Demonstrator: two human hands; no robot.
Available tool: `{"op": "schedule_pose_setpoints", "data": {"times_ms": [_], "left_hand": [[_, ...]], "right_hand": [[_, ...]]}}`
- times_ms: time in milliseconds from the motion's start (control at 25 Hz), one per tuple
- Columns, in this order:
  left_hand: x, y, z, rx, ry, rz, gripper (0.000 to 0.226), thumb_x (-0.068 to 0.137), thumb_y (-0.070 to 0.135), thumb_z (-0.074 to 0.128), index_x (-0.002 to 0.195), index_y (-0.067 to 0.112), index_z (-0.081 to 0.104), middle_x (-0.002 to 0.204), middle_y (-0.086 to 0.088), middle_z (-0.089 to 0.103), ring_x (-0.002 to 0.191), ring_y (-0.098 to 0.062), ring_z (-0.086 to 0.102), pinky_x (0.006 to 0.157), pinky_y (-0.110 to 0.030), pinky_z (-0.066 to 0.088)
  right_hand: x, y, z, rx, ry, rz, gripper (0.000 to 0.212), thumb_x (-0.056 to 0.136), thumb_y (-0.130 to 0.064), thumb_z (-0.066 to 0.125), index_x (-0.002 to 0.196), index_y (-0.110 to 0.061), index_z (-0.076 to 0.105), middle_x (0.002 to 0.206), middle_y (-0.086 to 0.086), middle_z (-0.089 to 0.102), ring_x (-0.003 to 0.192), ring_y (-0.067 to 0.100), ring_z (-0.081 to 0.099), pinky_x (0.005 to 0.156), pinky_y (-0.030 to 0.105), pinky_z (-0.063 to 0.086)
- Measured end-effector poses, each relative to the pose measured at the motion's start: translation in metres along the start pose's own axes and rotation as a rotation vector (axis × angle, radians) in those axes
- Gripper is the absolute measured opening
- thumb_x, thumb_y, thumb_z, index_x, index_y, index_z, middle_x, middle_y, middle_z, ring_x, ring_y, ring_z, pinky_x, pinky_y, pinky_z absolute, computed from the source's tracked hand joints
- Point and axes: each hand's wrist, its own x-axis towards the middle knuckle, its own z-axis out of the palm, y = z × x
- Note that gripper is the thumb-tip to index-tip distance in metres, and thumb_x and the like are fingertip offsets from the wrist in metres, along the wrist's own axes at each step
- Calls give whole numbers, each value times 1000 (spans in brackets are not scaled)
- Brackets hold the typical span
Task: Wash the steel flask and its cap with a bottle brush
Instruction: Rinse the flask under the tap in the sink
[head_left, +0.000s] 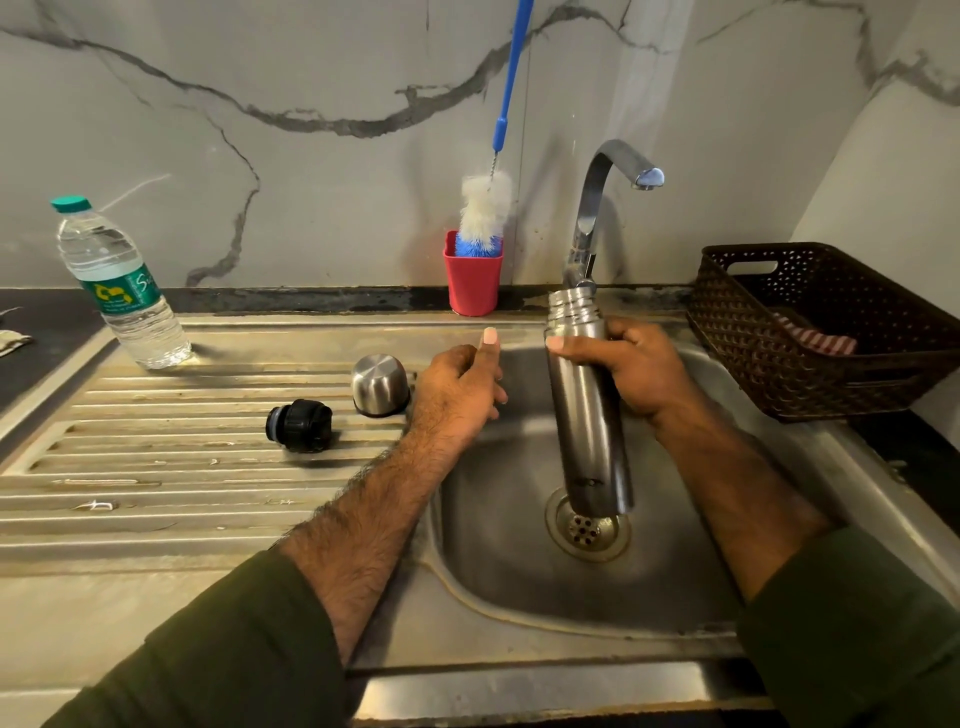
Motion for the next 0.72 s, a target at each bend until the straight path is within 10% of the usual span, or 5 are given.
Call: {"op": "schedule_pose_setpoints", "data": {"times_ms": [240,520,720], "left_hand": [[-20,7,9,-194,-373,6,74,80,83,67,117,19,73,105,-3,80,98,-24,78,90,-43,64],[-23,9,0,-22,-294,182,99,55,45,103,140,20,59,123,2,72,107,-13,72,91,-35,64],[-14,18,-34,-194,-87,164,104,41,49,100,134,17,64,115,-2,77,102,-22,76,86,-43,66]], "right_hand": [[-8,-15,9,400,73,-48,50,65,-50,83,106,-23,73,101,-3,79,92,15,75,93,41,59],[-20,-24,18,441,0,-112,48,76,-63,70,112,-31,71,109,-3,78,107,19,73,102,47,55],[-1,-33,30,410,164,-108,46,106,-54,47,117,-14,68,101,8,79,85,21,76,76,34,57]]}}
